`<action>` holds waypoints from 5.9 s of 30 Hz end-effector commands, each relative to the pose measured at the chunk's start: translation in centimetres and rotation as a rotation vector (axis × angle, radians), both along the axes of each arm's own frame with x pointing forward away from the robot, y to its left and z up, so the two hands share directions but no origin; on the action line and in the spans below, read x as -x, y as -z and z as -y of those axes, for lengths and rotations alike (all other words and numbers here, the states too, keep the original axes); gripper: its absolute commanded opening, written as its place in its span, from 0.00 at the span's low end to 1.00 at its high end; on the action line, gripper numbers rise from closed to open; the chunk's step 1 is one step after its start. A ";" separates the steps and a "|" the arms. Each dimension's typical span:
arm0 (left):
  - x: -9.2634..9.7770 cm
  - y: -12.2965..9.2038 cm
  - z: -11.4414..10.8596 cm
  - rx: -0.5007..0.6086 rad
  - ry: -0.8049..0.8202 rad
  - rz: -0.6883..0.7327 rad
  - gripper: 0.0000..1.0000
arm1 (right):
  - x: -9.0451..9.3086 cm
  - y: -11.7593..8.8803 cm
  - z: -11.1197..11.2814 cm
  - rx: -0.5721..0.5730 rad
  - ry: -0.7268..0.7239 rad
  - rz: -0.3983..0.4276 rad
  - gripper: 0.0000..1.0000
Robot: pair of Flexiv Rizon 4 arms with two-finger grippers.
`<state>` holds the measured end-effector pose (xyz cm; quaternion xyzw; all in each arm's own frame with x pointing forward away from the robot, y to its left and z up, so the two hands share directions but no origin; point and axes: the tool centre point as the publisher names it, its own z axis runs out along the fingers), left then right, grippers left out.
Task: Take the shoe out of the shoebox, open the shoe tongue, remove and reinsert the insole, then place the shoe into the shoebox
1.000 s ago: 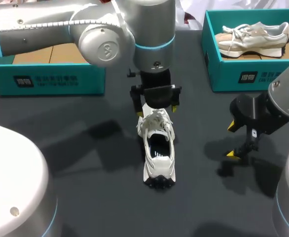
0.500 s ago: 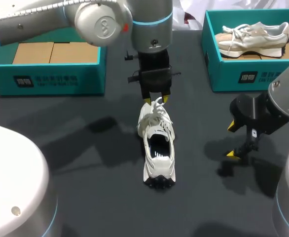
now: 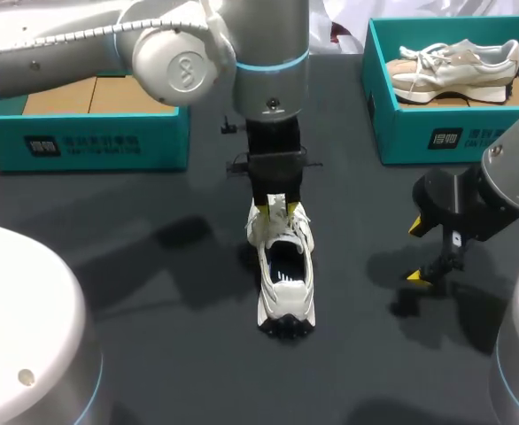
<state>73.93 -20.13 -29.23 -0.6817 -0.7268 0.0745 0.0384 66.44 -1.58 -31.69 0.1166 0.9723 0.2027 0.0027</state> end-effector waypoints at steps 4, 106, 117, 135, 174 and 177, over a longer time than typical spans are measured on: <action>2.5 4.0 0.7 -0.010 0.016 -0.069 0.27 | 0.2 0.0 0.0 0.003 0.002 0.003 1.00; 8.2 -3.0 -1.7 -0.129 -1.597 0.175 1.00 | 0.2 0.0 0.0 0.003 0.002 0.003 1.00; 9.5 -0.4 -1.2 -0.139 -1.578 0.093 1.00 | 0.2 0.0 0.0 0.003 0.002 0.003 1.00; 11.7 0.7 -1.0 -0.197 -1.561 0.022 1.00 | 0.2 0.0 0.0 0.003 0.002 0.003 1.00; 12.2 5.3 0.7 -0.229 -1.580 0.005 1.00 | 0.2 0.0 0.0 0.003 0.002 0.003 1.00; 12.3 5.6 0.7 -0.227 -1.583 0.001 1.00 | 0.2 0.0 0.0 0.003 0.002 0.003 1.00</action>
